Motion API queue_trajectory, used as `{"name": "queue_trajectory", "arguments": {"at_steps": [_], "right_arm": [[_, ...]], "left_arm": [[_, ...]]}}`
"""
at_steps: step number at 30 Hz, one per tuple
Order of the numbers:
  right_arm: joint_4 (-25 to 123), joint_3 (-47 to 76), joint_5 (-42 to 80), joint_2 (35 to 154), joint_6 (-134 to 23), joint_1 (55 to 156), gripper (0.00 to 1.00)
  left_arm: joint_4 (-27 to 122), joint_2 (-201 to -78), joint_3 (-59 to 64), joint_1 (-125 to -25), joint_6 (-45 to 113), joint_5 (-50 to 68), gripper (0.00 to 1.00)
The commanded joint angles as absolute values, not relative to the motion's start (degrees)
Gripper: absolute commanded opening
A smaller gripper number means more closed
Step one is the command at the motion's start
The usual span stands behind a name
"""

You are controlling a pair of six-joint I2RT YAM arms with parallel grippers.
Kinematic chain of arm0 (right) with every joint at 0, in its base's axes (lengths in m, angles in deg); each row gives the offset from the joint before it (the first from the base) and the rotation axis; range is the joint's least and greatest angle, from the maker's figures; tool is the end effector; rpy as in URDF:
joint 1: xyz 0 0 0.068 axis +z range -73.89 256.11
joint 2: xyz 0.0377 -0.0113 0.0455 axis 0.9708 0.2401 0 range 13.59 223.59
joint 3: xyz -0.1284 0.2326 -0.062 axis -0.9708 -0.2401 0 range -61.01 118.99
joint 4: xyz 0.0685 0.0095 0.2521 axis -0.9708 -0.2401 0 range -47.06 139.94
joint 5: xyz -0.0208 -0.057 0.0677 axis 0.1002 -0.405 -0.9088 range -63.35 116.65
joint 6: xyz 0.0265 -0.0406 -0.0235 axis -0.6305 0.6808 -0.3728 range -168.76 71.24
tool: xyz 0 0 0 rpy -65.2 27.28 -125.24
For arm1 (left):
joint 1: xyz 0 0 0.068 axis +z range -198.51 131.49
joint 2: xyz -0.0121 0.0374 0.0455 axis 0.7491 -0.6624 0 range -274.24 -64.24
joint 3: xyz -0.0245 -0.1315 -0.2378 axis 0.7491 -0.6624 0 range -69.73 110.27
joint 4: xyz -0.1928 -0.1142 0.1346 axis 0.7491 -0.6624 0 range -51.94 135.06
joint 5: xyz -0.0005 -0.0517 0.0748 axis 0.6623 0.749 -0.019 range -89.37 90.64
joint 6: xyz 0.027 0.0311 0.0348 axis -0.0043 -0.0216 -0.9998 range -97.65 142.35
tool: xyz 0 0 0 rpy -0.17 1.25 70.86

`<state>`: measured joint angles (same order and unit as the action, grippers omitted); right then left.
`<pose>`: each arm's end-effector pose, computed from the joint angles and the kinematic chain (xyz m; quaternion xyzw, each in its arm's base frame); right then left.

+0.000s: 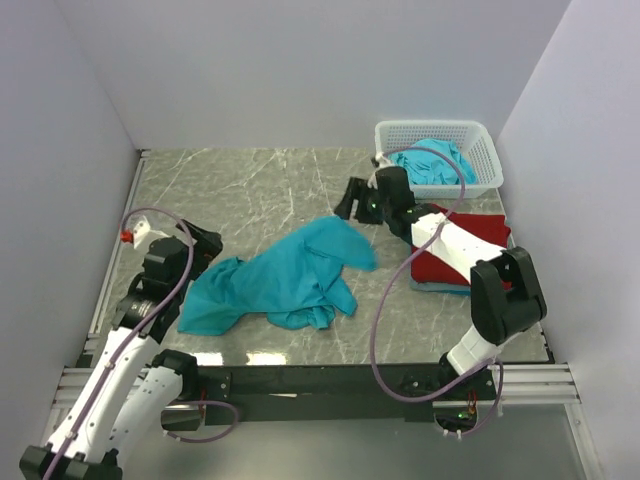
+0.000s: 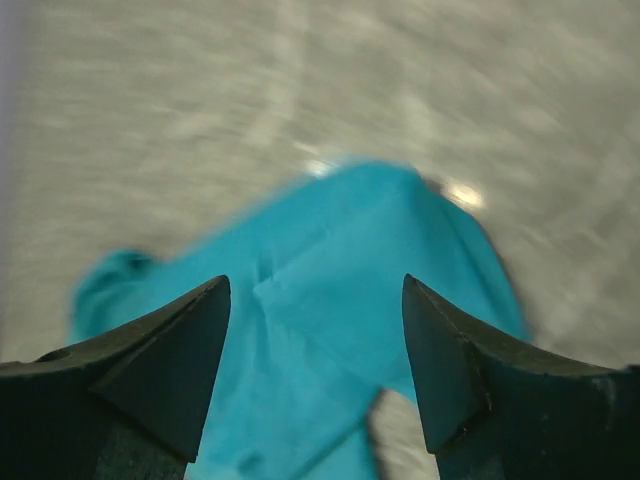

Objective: Fold and stack the t-shirts
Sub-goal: Move the tshirt to the center of the board, then flatten the tshirt out

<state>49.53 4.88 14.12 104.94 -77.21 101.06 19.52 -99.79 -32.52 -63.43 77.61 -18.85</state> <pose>0.3332 0.1636 0.2789 -0.0322 0.8438 0.3197 0.4298 0.1447 -0.0263 0.2905 -0.3715 0.7435 -0.1931 0.5215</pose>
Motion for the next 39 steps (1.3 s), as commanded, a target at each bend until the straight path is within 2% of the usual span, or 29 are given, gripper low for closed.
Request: {"name": "queue_trajectory", "arguments": {"at_steps": [1,4,9,10,13,21,26,32,39], "right_arm": [[48.55,4.13,24.44,102.36,-76.28,98.61,0.77],[47.39,1.05,26.13,100.25,-74.17,98.96,0.78],[45.54,-4.21,22.09,97.44,-73.9,101.59,0.79],[45.28,-5.8,21.13,96.74,-73.81,103.51,0.85],[44.49,-7.48,21.47,96.2,-73.63,107.21,0.86],[46.24,-8.28,19.28,101.82,-76.18,117.23,0.88],[47.73,-5.2,16.55,109.72,-77.85,117.59,0.9],[42.92,-0.02,23.92,115.53,-76.45,116.63,0.91],[41.94,5.08,23.58,121.95,-76.89,109.95,0.91]], "left_arm": [[17.65,-102.73,-33.78,-63.19,77.71,-13.87,0.99],[16.59,-103.35,-36.24,-63.19,79.91,-13.17,1.0],[16.32,-101.69,-41.42,-63.19,83.68,-11.58,0.99],[16.15,-101.16,-42.91,-63.19,84.13,-11.06,0.99],[17.02,-101.24,-45.03,-63.28,84.84,-10.62,0.99],[26.42,-106.77,-49.43,-63.19,83.7,-8.95,1.0],[31.52,-113.63,-49.08,-63.28,82.73,-9.91,0.99],[34.95,-120.13,-46.88,-63.02,80.97,-11.67,1.0],[41.45,-129.18,-43.37,-62.31,78.6,-10.62,0.99]]}}
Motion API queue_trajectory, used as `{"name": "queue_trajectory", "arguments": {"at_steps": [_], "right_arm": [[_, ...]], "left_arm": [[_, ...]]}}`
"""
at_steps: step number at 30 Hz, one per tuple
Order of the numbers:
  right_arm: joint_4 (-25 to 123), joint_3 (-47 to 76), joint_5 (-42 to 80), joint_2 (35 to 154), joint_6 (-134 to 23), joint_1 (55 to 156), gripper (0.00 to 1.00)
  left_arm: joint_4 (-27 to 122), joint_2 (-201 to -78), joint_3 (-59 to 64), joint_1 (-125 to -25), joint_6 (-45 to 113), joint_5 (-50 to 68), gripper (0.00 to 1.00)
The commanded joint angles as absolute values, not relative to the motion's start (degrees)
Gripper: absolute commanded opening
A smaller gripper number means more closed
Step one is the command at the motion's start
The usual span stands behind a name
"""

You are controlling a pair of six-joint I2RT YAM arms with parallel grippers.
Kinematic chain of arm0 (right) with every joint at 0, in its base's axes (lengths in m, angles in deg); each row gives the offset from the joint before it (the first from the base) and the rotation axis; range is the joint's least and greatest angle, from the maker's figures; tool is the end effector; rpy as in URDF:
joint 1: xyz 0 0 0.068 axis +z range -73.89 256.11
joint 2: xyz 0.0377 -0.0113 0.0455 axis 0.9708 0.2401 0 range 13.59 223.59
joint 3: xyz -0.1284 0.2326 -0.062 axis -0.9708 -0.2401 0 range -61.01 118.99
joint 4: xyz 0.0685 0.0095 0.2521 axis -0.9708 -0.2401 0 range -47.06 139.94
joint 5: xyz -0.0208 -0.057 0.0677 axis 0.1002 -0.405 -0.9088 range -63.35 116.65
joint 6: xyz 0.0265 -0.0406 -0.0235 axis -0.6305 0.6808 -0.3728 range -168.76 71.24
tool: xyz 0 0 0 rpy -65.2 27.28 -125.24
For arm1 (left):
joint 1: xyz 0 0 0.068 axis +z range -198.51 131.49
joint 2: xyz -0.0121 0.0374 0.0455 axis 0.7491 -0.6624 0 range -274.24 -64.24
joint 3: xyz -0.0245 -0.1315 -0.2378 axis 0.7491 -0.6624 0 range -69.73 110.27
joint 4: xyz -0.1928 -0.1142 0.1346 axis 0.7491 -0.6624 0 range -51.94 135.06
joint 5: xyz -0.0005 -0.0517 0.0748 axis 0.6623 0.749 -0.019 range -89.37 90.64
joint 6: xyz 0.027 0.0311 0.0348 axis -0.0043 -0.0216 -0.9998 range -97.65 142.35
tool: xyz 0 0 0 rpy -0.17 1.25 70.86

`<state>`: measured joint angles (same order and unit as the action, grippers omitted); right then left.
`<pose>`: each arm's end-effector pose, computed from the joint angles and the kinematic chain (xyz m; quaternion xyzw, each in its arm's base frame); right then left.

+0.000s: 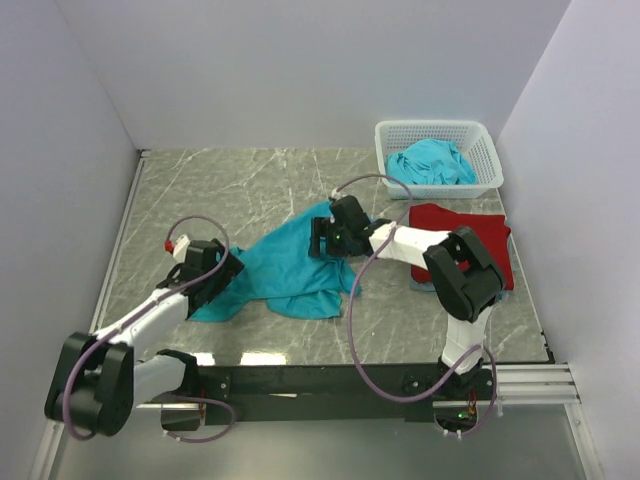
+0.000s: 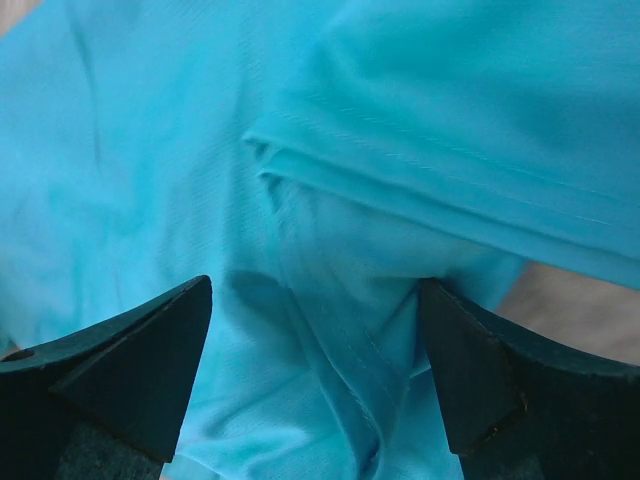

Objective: Fold and stack the t-shirts
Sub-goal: Flatten the tshirt out

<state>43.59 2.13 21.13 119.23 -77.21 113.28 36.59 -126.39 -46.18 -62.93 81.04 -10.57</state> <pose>0.3042 0.2350 0.1641 -0.0880 0.9312 0.2281 0.2705 0.1951 -0.0430 0.1613 -0.3822 0.8444 -0.1440 0.3467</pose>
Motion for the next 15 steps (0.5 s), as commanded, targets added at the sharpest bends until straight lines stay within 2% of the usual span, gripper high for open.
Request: {"name": "queue_trajectory", "arguments": {"at_steps": [1,9,15], "right_arm": [[41.68,5.87,23.49,122.56,-76.97,108.82,0.91],[39.48,14.65,21.56,126.61,-74.96,101.43,0.9],[38.51,17.75,21.56,121.53,-71.27,100.45,0.9]], "left_arm": [[42.24,-131.89,-42.15,-62.23,78.34,-10.44,0.99],[47.53,-148.51,-30.81,-58.54,72.36,-5.79,0.99],[41.39,-148.29,-21.83,-57.65,70.6,-4.2,0.99]]}}
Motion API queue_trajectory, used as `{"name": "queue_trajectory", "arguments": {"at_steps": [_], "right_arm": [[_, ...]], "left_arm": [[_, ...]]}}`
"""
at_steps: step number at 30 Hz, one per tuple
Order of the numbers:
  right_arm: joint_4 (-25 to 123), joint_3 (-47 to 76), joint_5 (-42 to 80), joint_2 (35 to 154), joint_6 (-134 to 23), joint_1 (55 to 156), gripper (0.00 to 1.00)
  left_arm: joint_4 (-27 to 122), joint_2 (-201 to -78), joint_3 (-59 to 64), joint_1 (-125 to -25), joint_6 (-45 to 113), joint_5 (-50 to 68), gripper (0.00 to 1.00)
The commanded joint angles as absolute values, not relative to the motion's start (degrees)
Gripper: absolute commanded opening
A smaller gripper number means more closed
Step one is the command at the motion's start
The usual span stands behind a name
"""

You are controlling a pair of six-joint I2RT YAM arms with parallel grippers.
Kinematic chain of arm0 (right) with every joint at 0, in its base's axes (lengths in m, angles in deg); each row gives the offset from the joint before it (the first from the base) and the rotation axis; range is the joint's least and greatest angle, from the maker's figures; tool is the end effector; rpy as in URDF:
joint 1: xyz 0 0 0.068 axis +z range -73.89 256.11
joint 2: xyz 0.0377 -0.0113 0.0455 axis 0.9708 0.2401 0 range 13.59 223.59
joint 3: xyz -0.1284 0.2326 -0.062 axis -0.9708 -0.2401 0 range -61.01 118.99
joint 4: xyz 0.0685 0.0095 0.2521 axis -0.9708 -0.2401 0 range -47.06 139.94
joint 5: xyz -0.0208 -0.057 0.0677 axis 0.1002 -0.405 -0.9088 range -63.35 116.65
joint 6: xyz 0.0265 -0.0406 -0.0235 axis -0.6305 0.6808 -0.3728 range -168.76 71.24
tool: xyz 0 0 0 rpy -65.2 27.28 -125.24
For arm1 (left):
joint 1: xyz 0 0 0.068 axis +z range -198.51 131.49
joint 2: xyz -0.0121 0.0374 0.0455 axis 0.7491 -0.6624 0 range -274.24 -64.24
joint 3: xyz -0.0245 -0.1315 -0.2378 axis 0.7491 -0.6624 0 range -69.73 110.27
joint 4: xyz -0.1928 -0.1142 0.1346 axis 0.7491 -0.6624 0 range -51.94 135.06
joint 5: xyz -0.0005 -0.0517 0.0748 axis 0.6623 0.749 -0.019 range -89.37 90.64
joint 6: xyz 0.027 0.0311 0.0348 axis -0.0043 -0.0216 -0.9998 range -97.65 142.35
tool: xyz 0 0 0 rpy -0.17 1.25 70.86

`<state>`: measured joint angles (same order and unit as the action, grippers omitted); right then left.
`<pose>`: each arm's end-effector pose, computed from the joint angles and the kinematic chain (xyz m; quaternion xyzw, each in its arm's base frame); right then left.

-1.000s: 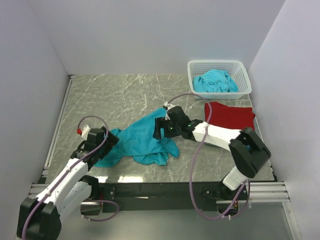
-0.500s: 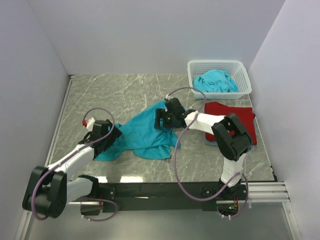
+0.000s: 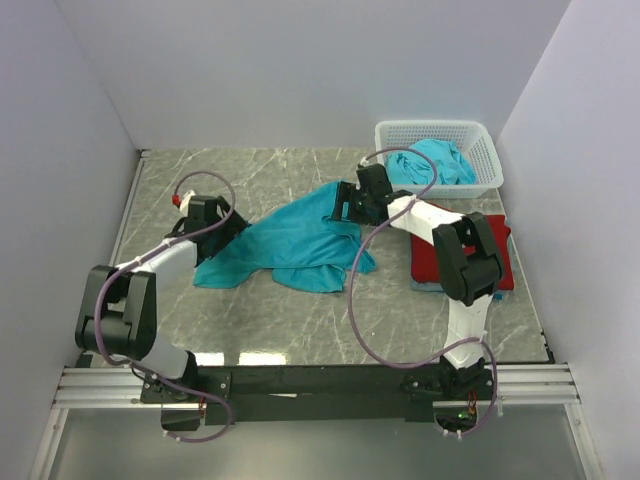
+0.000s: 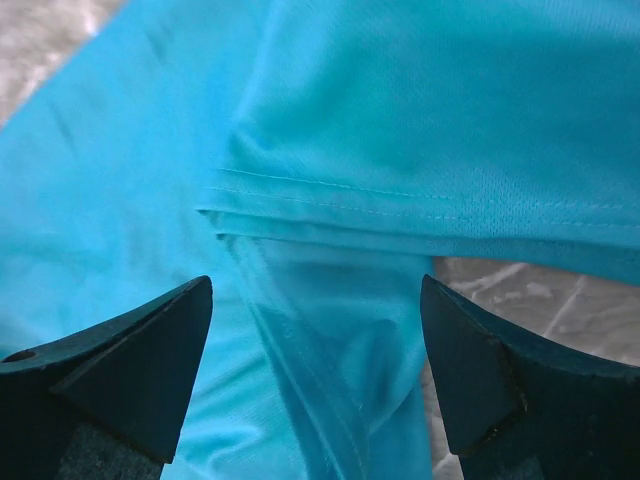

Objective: Fold and stack the t-shirts
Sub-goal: Flatten the tshirt out

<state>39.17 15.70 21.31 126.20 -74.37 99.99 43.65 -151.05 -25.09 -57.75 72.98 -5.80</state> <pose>0.3921 0.1772 0.1826 -0.0032 0.9285 0.1937 0.3167 0.3030 -0.0453 0.1817 -0.3451 0.8505 -0.1517 0.3667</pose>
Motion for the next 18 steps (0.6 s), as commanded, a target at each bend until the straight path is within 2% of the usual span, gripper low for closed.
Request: {"name": "queue_trajectory", "arguments": {"at_steps": [1,10,14,18], "right_arm": [[38.77,17.13,21.56,120.21,-71.26,100.45,0.9],[40.97,-2.97,26.57,100.54,-73.02,100.54,0.9],[41.67,-9.57,28.24,94.47,-73.98,100.54,0.9],[41.32,-12.13,26.83,92.51,-74.42,100.63,0.9]], "left_arm": [[40.5,-146.96,-22.44,-57.65,70.77,-5.42,0.99],[25.04,-124.2,-33.94,-57.39,80.52,-20.27,0.99],[19.32,-121.46,-38.08,-55.73,85.62,-24.68,0.99],[23.78,-125.13,-41.16,-53.44,84.31,-19.41,0.99]]}}
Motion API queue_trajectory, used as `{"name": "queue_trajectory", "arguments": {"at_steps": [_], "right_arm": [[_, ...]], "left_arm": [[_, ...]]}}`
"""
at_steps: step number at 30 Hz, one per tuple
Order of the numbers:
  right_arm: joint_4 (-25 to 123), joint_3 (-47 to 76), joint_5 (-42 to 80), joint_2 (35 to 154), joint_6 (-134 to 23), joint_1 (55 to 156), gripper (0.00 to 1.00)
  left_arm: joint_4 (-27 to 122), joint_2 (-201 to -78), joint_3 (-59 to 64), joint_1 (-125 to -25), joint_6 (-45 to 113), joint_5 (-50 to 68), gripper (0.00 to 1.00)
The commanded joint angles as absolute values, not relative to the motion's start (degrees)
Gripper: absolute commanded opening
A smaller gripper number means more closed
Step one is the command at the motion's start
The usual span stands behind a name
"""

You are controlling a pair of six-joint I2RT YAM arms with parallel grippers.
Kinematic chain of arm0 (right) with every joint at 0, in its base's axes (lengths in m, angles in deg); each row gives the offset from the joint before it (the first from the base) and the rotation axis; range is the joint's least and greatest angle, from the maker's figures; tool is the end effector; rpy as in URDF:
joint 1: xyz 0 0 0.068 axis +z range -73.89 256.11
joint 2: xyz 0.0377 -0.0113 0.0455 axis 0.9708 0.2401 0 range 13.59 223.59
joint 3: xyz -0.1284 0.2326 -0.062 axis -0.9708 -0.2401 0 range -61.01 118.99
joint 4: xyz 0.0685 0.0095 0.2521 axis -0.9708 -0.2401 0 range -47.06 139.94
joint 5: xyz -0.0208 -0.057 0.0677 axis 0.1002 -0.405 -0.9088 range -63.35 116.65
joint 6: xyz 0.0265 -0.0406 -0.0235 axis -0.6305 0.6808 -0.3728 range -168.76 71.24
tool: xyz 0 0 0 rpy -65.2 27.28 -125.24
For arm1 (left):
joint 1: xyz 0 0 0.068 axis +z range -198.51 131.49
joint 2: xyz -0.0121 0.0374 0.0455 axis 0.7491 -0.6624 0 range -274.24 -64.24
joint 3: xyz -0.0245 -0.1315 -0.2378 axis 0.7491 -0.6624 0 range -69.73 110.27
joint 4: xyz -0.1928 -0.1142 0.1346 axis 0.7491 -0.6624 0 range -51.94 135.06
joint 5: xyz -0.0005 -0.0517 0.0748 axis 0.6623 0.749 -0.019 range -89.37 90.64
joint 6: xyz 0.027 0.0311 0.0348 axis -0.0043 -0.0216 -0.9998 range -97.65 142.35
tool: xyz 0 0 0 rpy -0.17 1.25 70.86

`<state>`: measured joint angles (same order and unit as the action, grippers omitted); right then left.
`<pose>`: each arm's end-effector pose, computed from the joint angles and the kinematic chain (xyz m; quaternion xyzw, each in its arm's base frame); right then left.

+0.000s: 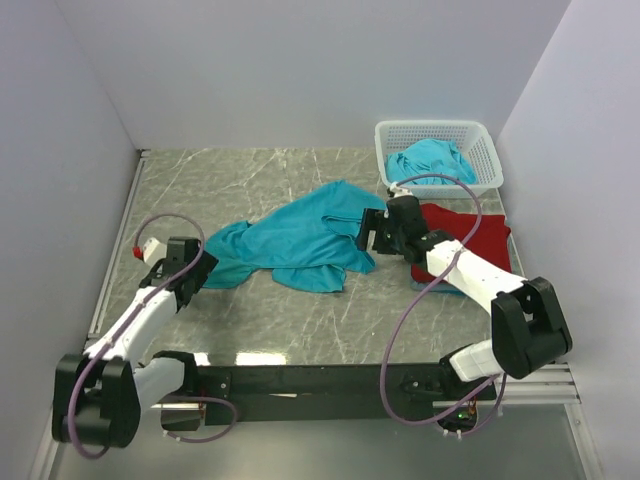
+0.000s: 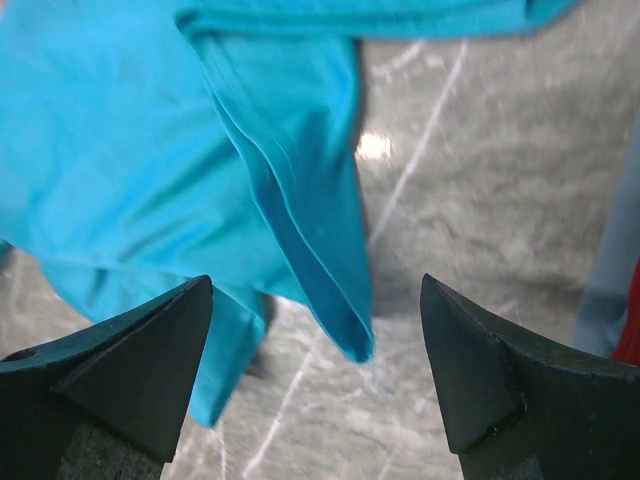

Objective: Fold and stack the t-shirts
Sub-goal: Flatten the tshirt out

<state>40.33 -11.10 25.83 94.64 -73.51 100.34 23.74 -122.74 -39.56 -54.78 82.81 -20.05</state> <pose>0.2758 0.1247 0.2275 0.0011 0.9091 0.1786 0.3764 0.1958 -0.0089 0.1934 -0.4758 0.7938 -0.0459 0.3761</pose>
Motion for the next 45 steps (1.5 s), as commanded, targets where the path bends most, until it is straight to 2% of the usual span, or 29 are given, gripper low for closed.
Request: {"name": "queue_trajectory", "arguments": {"at_steps": [1,3,8,15,20,23,24,34,41,43,44,45], "right_arm": [[41.58,-12.57,26.83,92.16,-74.6,100.54,0.9],[41.76,-13.89,25.51,91.72,-74.78,100.63,0.9],[41.41,-15.91,24.55,91.2,-75.39,100.63,0.88],[39.39,-17.32,25.07,91.11,-75.75,100.54,0.87],[37.99,-17.85,25.69,90.67,-76.01,100.63,0.87],[37.55,-18.29,25.51,90.32,-76.01,100.63,0.86],[37.63,-18.47,25.51,90.23,-75.92,100.63,0.86],[40.97,-16.98,25.34,95.14,-69.34,103.09,0.81],[41.32,-12.58,27.0,100.77,-67.66,104.5,0.64],[43.16,-12.14,29.02,101.21,-67.57,104.5,0.52],[43.08,-11.7,29.46,101.39,-67.92,104.41,0.41],[42.65,-10.74,30.68,101.65,-68.1,104.41,0.22]], "left_arm": [[24.4,-126.28,-41.34,-53.0,84.22,-18.45,0.99],[25.46,-129.79,-41.08,-51.59,83.0,-17.74,0.99],[29.24,-135.95,-40.2,-49.92,81.06,-15.37,0.86],[32.41,-139.74,-40.81,-49.39,79.39,-11.15,0.53],[34.78,-138.95,-42.83,-49.39,78.42,-7.98,0.37],[35.04,-138.78,-43.28,-49.39,77.46,-7.1,0.16],[34.43,-138.43,-43.1,-49.39,77.45,-7.53,0.01],[32.67,-130.78,-42.75,-49.39,77.54,-8.86,0.01],[33.11,-126.56,-42.31,-49.39,77.54,-8.59,0.01],[33.11,-126.03,-41.79,-49.39,77.54,-8.86,0.01],[33.02,-125.6,-41.52,-49.39,77.54,-9.03,0.01],[32.67,-125.59,-41.0,-49.39,77.45,-9.29,0.01]]}}
